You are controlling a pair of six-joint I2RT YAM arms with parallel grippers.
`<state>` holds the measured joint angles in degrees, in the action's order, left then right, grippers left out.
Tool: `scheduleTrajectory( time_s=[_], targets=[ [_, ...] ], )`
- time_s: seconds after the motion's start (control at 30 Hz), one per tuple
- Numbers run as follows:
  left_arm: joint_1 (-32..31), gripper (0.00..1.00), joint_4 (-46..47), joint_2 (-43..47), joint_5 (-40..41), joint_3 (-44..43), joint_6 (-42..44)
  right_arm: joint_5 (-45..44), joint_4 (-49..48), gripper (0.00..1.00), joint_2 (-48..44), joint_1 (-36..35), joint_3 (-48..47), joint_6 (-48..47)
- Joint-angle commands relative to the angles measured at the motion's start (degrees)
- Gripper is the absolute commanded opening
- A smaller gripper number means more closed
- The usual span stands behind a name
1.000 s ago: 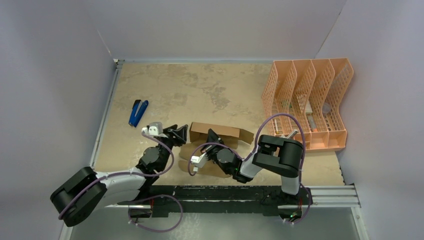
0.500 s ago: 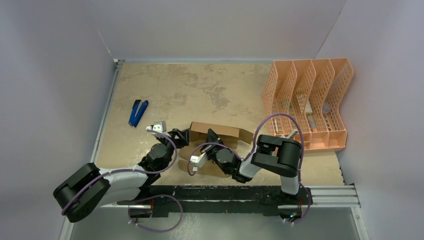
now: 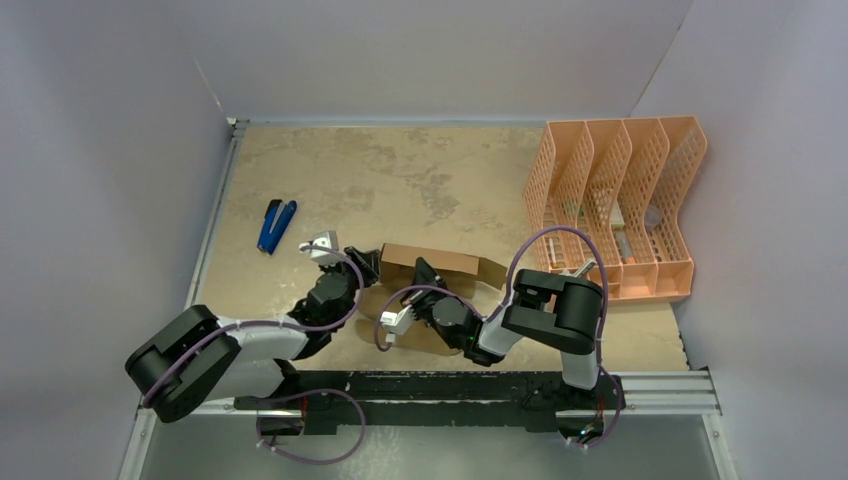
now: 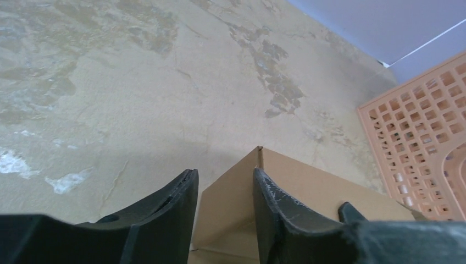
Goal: Fold the paper box
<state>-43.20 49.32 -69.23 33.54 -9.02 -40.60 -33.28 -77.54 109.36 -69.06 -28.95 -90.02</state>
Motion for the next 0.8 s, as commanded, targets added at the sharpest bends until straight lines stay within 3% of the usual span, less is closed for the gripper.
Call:
scheduleTrajectory(
  time_s=[0.0,0.37,0.47,0.6,0.77],
  targets=[
    [0.5,0.36,4.3,-3.6,-4.0,-0.3,-2.9,0.8,1.9,0.0,0.0,-0.4,-0.6,-0.4],
    [0.6,0.26,10.3,-8.2,-7.0,5.3,-4.0,0.5,1.6,0.0,-0.3,-0.4,-0.6,-0.5],
    [0.5,0.39,9.1,-3.7,-6.7,6.6,-2.5,0.5,1.6,0.0,-0.6,-0.3,-0.6,-1.1],
    [0.6,0.57,-1.1,7.6,-4.2,6.0,1.8,0.6,2.1,0.0,-1.5,-0.4,-0.3,-1.3],
    [0.6,0.66,-7.7,15.7,-3.9,7.0,6.3,0.8,2.5,0.0,-1.7,-0.3,-0.5,-1.3]
  ],
)
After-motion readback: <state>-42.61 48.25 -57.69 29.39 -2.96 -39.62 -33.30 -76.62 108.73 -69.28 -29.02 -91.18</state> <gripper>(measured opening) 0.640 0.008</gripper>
